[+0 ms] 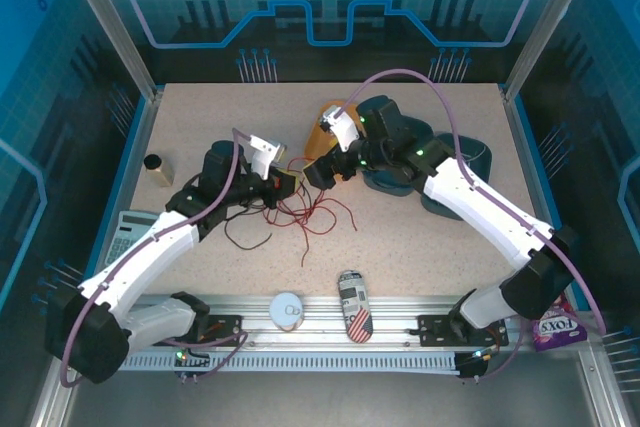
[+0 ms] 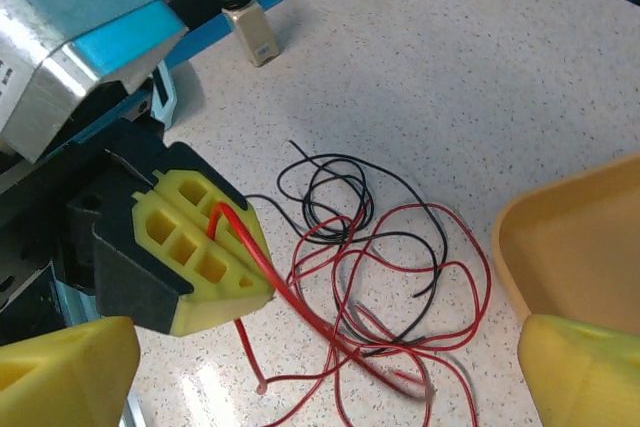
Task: Untangle the cables
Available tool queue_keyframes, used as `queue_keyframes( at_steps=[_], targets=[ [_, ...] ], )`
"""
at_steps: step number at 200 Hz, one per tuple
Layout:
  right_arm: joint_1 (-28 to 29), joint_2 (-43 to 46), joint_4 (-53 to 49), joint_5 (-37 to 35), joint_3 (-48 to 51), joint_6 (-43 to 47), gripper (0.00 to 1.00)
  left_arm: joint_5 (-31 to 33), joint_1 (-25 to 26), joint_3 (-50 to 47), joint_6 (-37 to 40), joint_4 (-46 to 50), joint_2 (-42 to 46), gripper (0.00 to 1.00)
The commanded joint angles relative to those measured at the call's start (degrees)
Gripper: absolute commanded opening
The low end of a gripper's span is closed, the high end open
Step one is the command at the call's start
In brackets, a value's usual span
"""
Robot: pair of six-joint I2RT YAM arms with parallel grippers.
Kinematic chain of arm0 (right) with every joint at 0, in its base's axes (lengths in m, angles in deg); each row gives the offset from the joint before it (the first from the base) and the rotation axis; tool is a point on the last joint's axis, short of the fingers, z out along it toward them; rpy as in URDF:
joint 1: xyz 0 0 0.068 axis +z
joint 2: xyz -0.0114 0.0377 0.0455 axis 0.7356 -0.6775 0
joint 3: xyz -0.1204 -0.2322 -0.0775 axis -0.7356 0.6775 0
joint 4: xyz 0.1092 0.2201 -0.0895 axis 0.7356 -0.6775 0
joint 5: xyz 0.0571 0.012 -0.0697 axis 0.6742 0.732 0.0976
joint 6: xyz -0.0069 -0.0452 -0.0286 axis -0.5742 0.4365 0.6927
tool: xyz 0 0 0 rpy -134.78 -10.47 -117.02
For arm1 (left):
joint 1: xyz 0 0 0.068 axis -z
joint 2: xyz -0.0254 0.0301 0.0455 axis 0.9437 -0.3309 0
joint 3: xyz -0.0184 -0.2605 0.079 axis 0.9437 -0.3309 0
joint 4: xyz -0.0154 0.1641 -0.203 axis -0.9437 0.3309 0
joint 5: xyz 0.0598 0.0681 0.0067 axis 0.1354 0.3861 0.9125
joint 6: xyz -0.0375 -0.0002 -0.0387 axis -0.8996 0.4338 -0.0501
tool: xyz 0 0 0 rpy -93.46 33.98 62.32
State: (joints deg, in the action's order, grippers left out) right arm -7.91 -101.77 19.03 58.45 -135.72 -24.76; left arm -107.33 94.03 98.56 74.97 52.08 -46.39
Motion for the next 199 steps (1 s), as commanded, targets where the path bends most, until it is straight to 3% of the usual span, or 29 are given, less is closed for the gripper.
queue_keyframes(
  at_steps=[1,32,79,102,130,154,167,199],
  targets=[
    [1.4,-2.1,-4.9,0.0,-3.2,8.8,0.91,-6.3,-0.6,2.7,6.0,1.9,-0.3,0.00],
    [1.5,-3.9,-6.4,1.1,-4.9,10.7,0.73,-9.3,-0.5,3.8,6.9,2.3,-0.9,0.01],
    [1.6,-4.7,-5.6,2.2,-5.0,10.5,0.24,-7.6,-0.5,3.5,6.0,2.0,-2.0,0.06],
    [1.5,-3.8,-4.6,0.8,-4.0,8.9,0.07,-4.8,-0.5,3.6,4.2,1.8,-2.6,0.10],
    [1.1,-1.2,-2.6,-2.3,-2.2,4.5,0.00,-2.6,-0.5,2.7,1.6,0.8,-1.3,0.31],
    [0.9,1.8,-1.2,-4.9,-0.7,0.3,0.00,0.0,-0.5,1.4,-1.3,-1.1,1.5,0.70],
    [0.8,3.0,-1.5,-6.8,-0.5,-1.9,0.00,1.3,-0.5,0.8,-2.9,-2.0,3.7,0.98],
    [0.4,4.2,-5.3,-13.0,-1.7,-6.5,0.01,5.7,-0.5,-0.3,-5.8,-4.0,10.2,0.99]
  ],
)
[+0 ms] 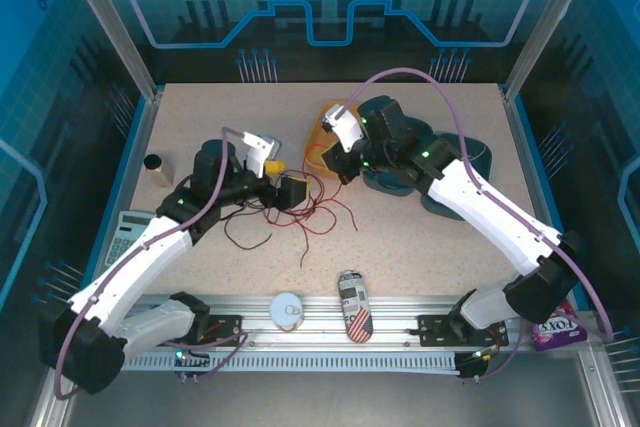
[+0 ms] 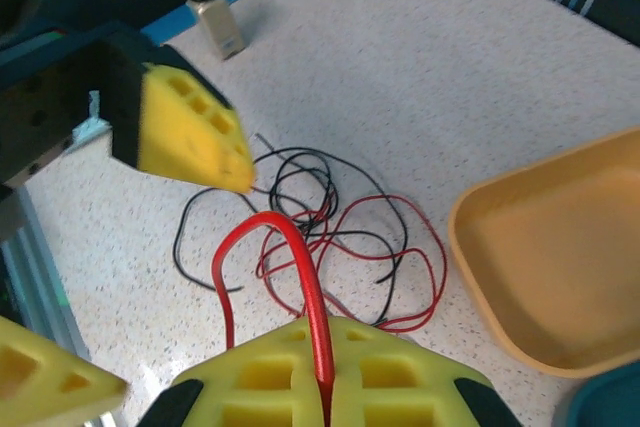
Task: Untangle the cables
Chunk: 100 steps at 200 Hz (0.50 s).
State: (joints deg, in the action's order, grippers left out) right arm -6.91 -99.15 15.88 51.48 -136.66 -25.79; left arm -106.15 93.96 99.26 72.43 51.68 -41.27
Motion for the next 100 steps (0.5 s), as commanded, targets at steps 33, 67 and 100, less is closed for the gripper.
queue_keyframes(
  at_steps=[33,67,100],
  targets=[
    [-2.1,2.9,-5.6,-11.7,-2.5,-11.7,0.00,10.7,-0.5,-2.7,-5.0,-2.8,11.9,0.99],
    [-4.8,7.0,-4.7,-11.3,-1.9,-16.1,0.00,15.0,-0.5,-6.2,-6.5,-1.8,16.4,0.99],
    [-8.0,9.0,-6.6,-13.2,-3.8,-19.2,0.01,18.4,-0.5,-9.1,-9.0,-0.7,17.9,0.99]
  ],
)
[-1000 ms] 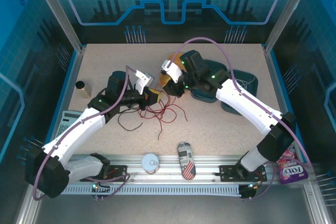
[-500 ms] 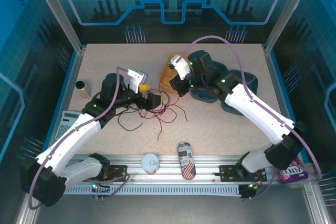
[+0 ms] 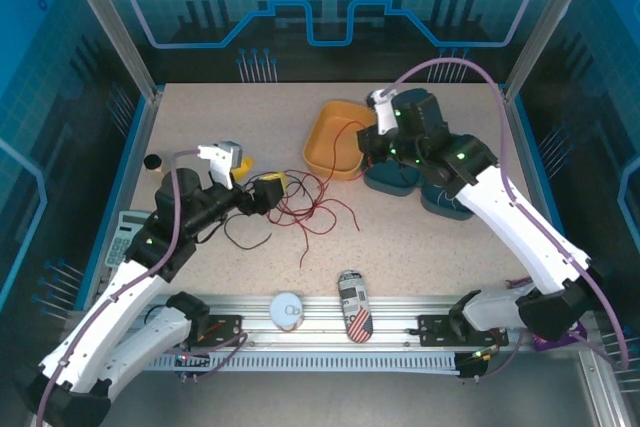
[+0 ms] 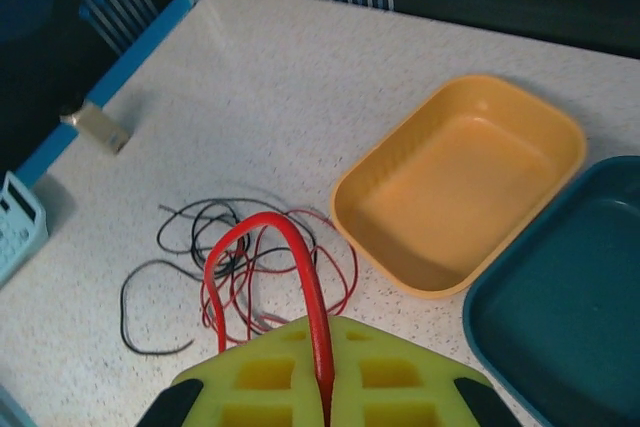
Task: Untangle the cables
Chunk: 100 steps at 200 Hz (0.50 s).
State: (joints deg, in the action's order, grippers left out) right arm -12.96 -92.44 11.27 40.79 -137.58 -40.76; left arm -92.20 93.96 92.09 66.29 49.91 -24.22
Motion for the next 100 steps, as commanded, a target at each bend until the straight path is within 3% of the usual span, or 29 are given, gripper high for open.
queue_keyframes(
  at_steps=[1,43,100],
  targets=[
    [-2.0,2.3,-2.1,-2.5,-3.0,-4.3,0.01,4.5,-0.5,-1.9,-3.0,1.1,0.8,0.99],
    [-4.5,4.3,-3.2,-2.0,-6.0,-5.0,0.03,6.4,-0.5,-4.1,-6.5,0.4,0.0,0.99],
    [-7.0,3.2,-7.8,-10.1,-8.8,-2.8,0.03,5.2,-0.5,-6.2,-10.5,-0.8,-1.6,0.99]
  ],
)
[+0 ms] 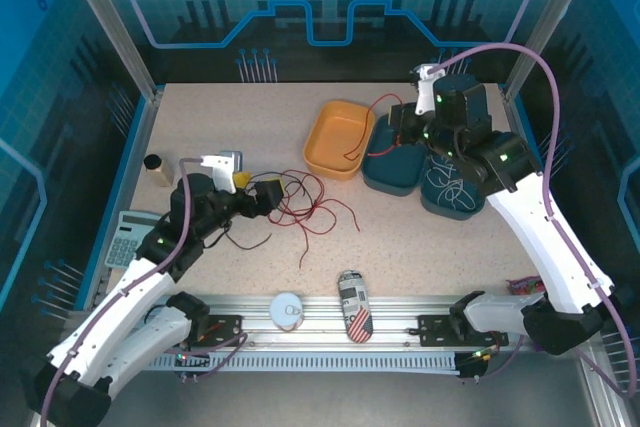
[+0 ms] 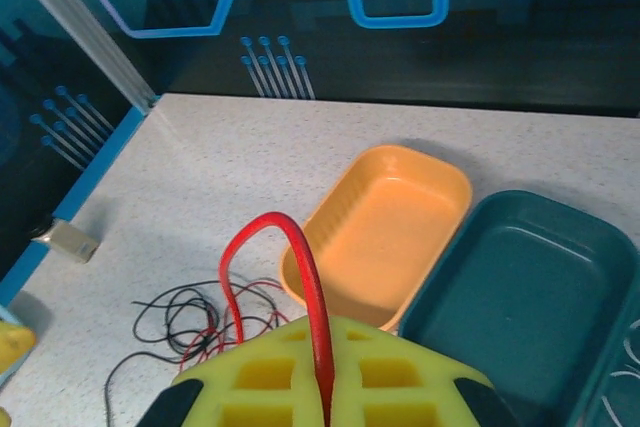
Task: Untangle the cables
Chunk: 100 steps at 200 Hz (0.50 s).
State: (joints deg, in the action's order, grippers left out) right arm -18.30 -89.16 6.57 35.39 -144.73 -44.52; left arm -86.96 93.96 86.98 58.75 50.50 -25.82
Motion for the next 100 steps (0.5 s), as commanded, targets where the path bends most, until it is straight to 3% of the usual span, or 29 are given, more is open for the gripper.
queue_keyframes(
  at_steps=[1,100],
  targets=[
    [-1.8,-0.1,-3.1,-4.8,-1.7,1.0,0.03,-0.2,-0.4,-1.2,-3.0,-1.4,0.0,0.99],
    [-11.6,-9.9,-6.8,-4.7,-0.7,0.7,0.03,-2.5,-0.5,-2.6,-4.8,-1.7,-1.4,0.99]
  ],
)
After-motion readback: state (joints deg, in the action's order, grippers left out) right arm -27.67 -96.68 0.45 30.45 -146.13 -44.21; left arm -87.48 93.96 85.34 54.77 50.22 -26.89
